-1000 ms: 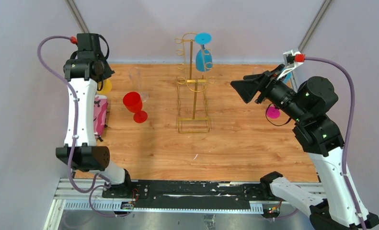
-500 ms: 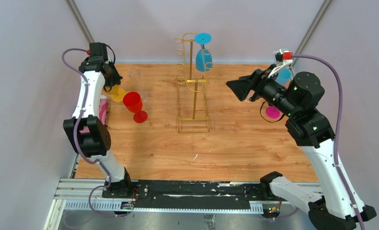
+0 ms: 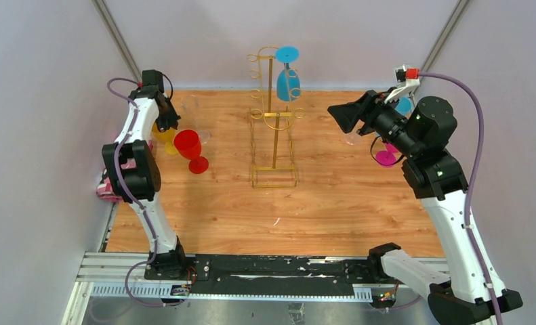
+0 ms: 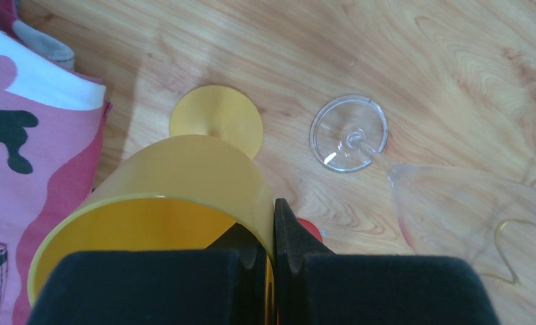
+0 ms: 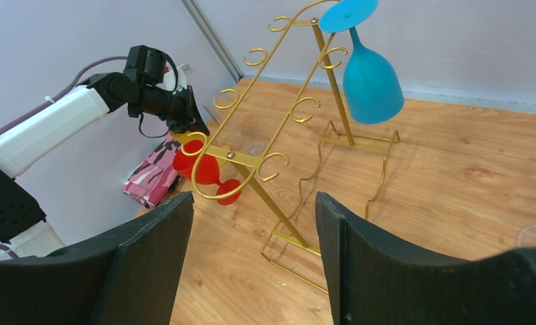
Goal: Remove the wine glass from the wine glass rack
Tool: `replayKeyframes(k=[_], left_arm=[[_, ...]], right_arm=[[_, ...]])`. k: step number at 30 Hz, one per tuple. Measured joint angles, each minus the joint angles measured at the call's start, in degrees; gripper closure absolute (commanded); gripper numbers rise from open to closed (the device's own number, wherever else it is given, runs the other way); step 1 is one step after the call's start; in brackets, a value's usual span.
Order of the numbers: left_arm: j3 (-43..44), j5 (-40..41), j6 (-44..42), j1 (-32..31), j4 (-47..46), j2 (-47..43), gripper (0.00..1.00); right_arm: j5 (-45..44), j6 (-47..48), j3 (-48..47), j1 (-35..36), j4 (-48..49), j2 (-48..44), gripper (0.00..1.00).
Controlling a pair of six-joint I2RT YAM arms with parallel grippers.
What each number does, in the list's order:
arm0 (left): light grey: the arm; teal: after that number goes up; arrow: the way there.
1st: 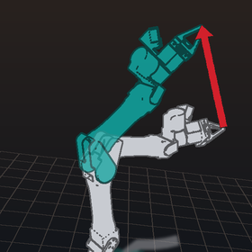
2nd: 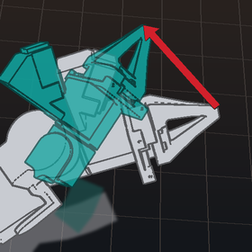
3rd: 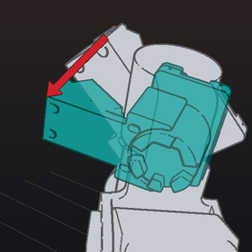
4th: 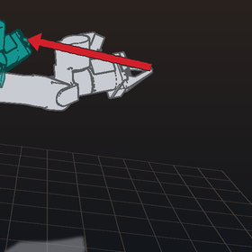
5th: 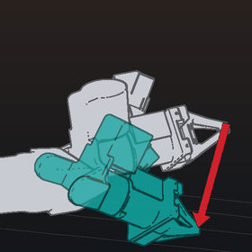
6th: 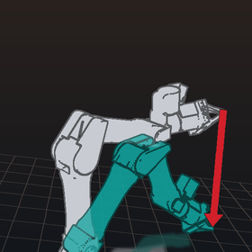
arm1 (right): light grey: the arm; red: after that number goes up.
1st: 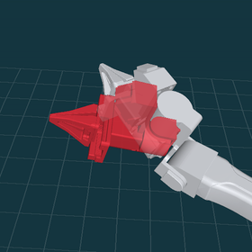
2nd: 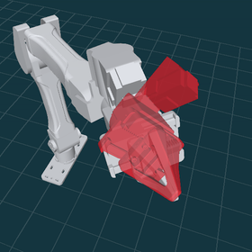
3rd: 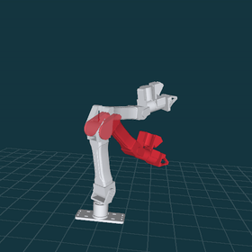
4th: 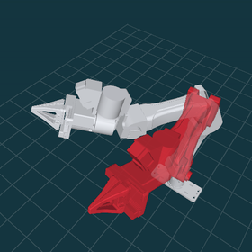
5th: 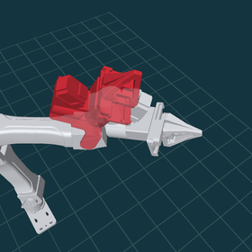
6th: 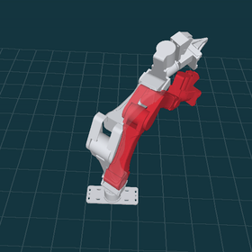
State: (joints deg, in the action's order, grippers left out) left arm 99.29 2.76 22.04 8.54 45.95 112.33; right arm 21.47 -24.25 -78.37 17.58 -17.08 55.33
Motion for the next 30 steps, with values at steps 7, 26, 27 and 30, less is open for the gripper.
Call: replayKeyframes(k=[7, 26, 27, 30], left_arm=[[0.4, 0.3, -0.3, 0.1, -0.6, 0.3, 0.74], [1.6, -3.2, -1.3, 0.3, -0.4, -18.3, 0.48], [1.8, -3.8, -1.2, 0.3, -0.5, -20.5, 0.48], [1.9, -6.2, -1.1, -0.2, -0.9, -28.0, 0.45]], right_arm=[[1.1, -0.3, 0.5, -0.9, 0.6, 0.8, 0.26], [10.4, -9.4, 2.6, -7.1, 10.3, 9.9, 0.30], [11.0, -10.1, 2.0, -7.4, 10.8, 11.2, 0.31], [13.4, -13.1, -0.7, -8.4, 14.3, 16.7, 0.37]])
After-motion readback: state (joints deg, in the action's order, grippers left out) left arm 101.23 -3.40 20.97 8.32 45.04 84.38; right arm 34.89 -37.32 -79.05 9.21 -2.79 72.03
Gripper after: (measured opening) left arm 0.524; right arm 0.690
